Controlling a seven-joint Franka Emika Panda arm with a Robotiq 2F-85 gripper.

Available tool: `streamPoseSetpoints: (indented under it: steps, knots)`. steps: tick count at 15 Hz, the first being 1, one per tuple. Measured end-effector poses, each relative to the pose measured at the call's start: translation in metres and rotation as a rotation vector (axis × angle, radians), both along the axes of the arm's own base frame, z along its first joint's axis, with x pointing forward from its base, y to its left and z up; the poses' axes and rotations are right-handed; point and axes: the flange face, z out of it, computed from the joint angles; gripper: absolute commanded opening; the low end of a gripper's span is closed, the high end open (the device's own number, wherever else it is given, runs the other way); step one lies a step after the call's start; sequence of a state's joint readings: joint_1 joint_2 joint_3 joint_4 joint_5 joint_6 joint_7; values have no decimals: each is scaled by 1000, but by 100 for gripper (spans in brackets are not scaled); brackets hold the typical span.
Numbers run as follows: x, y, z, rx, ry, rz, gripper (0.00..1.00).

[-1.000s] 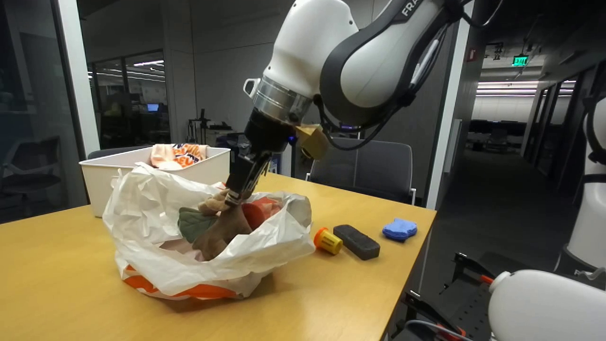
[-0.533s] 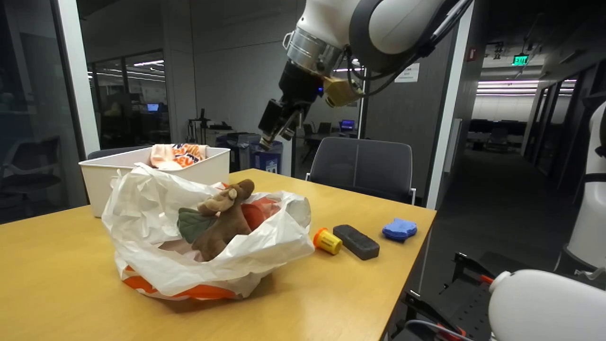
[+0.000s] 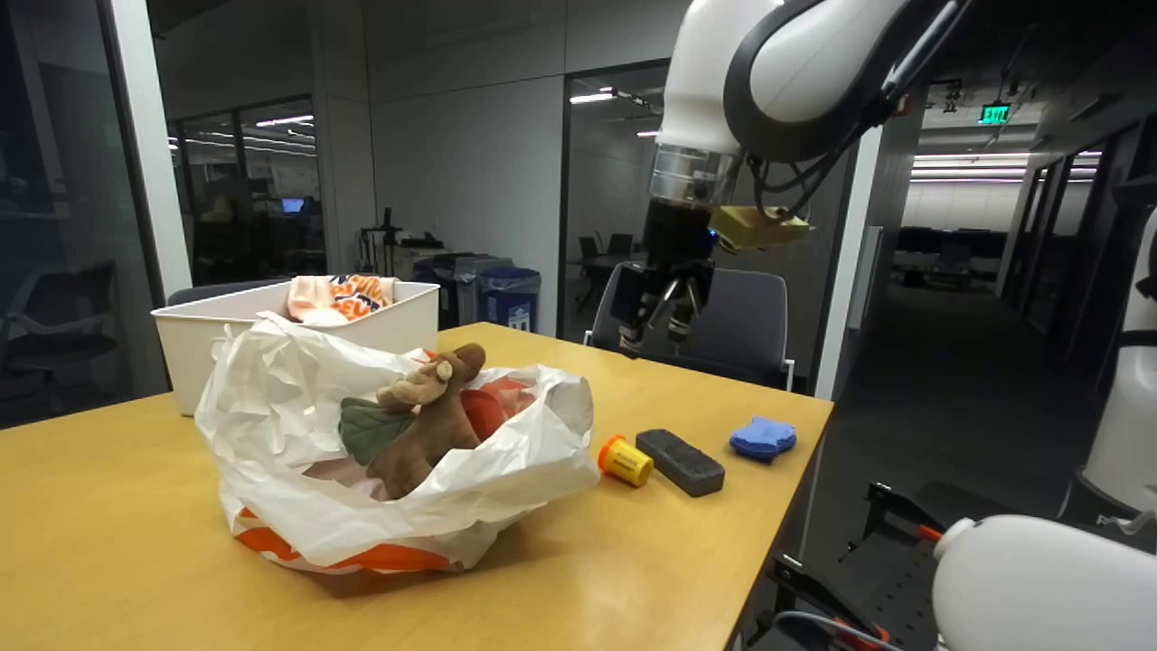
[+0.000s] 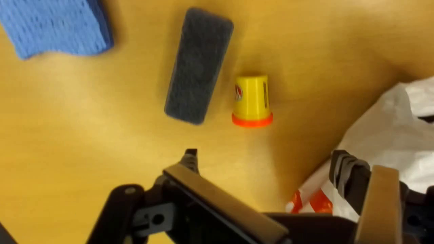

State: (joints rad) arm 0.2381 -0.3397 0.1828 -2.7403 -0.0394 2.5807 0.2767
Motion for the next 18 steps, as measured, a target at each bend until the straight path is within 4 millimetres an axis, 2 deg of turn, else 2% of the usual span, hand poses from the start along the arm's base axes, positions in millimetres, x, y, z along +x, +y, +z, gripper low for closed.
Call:
streamPoseSetpoints:
  steps: [2,7,11,14,18]
  knots:
    - [-9,-12,-21,21,61,-64,100]
    - [-2,-20,-48,67,111,-145,100]
    - [4,-29,-79,75,124,-173,100]
    - [14,-53,-94,77,132,-199,100]
    - [28,-87,-98,80,131,-218,100]
